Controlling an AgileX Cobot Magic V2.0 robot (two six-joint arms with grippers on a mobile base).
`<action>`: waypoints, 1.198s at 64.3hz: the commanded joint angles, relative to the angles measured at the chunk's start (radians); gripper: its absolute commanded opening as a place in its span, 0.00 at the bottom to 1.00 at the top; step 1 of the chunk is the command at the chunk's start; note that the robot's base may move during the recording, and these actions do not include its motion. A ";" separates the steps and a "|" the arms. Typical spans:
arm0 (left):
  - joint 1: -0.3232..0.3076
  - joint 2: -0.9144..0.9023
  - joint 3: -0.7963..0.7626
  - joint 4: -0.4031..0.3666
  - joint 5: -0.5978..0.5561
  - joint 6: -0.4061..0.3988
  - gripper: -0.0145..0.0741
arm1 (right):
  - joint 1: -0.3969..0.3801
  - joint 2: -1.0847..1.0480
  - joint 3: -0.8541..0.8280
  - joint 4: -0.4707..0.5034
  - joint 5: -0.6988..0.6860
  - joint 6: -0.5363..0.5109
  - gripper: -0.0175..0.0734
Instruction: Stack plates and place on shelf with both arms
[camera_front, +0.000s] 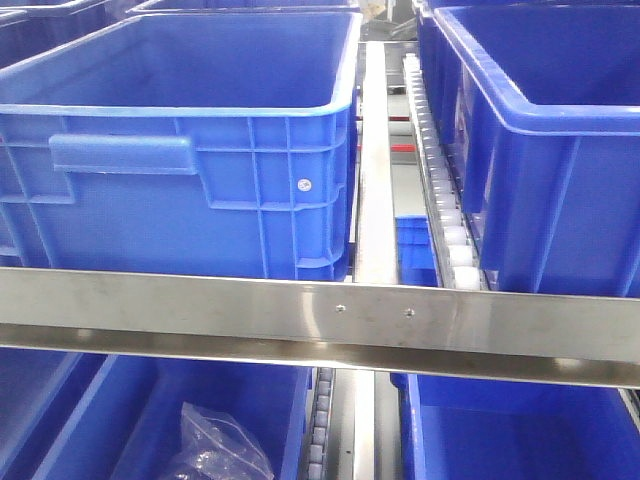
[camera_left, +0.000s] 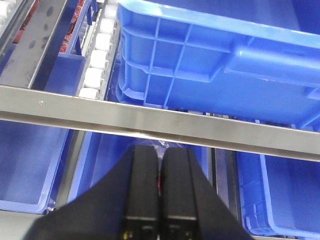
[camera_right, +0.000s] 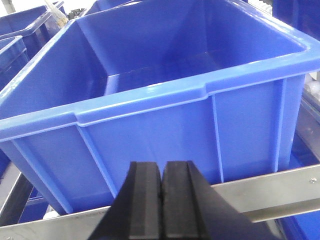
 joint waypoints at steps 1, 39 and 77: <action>-0.013 -0.024 -0.030 0.011 -0.084 -0.002 0.26 | 0.000 -0.019 -0.001 -0.001 -0.082 -0.011 0.24; 0.096 -0.661 0.355 0.044 -0.175 -0.007 0.26 | 0.000 -0.019 -0.001 -0.001 -0.082 -0.011 0.24; 0.116 -0.731 0.357 0.049 -0.088 -0.007 0.26 | 0.000 -0.019 -0.001 -0.001 -0.082 -0.011 0.24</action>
